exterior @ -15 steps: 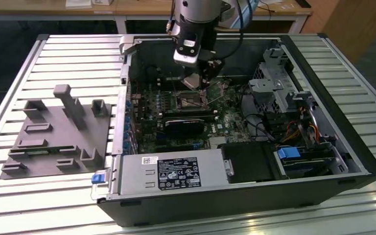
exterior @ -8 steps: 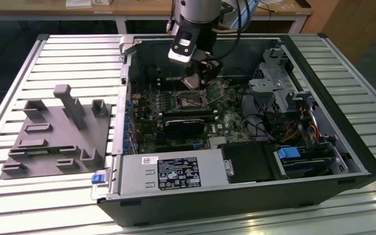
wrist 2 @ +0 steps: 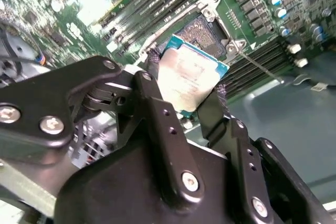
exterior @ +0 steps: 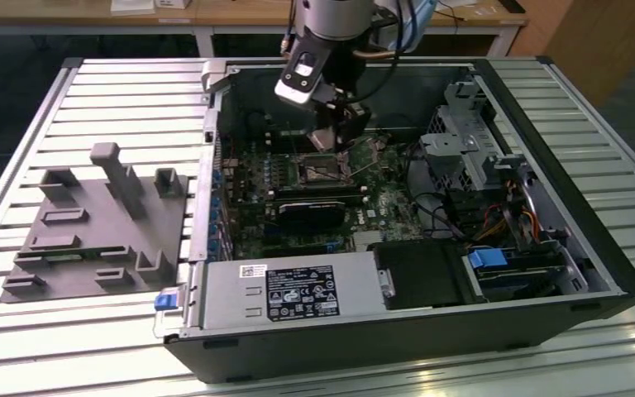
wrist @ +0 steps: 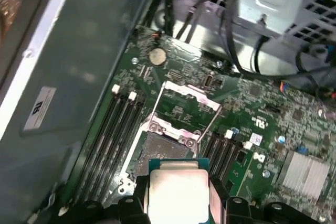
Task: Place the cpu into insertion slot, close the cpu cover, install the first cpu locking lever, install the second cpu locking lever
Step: 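Place the cpu into insertion slot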
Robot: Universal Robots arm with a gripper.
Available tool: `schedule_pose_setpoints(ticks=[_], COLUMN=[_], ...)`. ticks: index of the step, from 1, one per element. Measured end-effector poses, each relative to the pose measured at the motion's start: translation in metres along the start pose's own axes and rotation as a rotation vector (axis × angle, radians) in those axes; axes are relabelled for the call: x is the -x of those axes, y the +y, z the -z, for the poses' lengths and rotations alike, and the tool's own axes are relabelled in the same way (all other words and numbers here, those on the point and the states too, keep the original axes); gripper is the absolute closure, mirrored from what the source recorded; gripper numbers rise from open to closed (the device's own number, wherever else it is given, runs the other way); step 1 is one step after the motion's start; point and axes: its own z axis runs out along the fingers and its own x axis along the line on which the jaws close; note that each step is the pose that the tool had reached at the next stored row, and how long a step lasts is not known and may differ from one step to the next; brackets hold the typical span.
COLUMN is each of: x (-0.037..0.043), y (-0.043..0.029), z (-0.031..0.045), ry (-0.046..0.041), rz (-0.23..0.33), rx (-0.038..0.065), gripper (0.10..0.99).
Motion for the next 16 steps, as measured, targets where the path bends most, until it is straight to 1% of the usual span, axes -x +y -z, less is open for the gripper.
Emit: schedule_pose_setpoints(ticks=[16], x=[0.0000], y=[-0.0002], z=[-0.0033], ry=[-0.0179], rz=[-0.290], rx=[0.002], gripper=[0.549])
